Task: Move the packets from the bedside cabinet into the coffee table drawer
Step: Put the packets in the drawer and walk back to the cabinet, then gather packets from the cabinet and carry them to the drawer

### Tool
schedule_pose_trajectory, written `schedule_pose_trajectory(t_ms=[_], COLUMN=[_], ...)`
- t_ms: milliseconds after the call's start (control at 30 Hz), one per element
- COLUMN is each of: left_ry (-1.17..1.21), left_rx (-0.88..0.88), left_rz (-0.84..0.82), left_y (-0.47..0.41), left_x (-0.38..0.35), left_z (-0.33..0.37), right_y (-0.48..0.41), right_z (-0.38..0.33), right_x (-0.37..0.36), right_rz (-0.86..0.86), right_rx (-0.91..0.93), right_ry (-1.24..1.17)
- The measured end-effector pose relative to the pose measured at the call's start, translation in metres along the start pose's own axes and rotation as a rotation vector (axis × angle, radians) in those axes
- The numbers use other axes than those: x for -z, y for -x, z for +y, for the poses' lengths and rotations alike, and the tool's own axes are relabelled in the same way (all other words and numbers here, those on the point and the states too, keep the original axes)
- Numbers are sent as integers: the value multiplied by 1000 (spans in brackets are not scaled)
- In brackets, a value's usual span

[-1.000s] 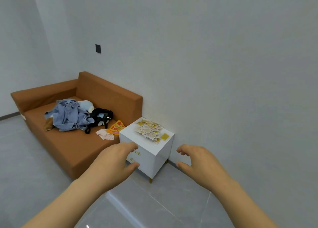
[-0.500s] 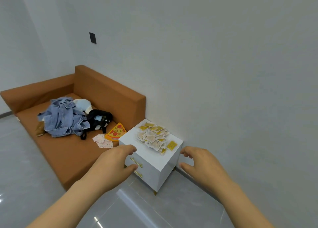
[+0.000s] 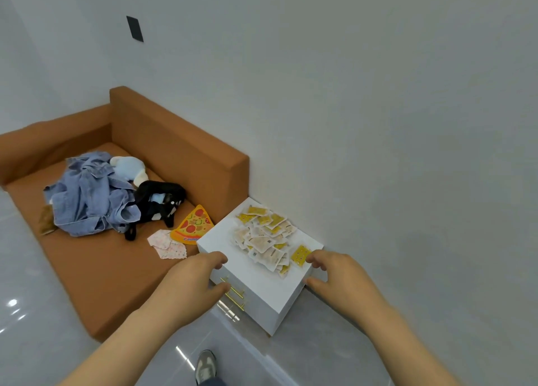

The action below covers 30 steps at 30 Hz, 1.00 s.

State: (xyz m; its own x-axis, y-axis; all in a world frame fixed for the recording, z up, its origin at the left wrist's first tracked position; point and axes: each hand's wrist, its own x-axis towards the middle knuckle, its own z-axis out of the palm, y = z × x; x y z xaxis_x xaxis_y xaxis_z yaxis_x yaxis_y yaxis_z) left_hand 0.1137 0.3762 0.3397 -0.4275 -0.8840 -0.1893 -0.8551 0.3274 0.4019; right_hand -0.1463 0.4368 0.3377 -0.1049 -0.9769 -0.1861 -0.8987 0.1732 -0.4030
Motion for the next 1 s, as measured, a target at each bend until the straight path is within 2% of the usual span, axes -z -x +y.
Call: schedule_pose_trajectory(t_ms=[533, 767, 1000], left_ry=[-5, -32, -69], left_rx=[-83, -97, -24], left_rz=[-222, -269, -333], left_y=[-219, -298, -375], left_x=[26, 13, -14], left_z=[-109, -119, -125], right_y=[-184, -248, -322], right_z=[-31, 1, 50], right_x=[-37, -48, -75], right_rz=[-115, -123, -142], right_rx=[-280, -389, -475], right_ry=[-41, -85, -169])
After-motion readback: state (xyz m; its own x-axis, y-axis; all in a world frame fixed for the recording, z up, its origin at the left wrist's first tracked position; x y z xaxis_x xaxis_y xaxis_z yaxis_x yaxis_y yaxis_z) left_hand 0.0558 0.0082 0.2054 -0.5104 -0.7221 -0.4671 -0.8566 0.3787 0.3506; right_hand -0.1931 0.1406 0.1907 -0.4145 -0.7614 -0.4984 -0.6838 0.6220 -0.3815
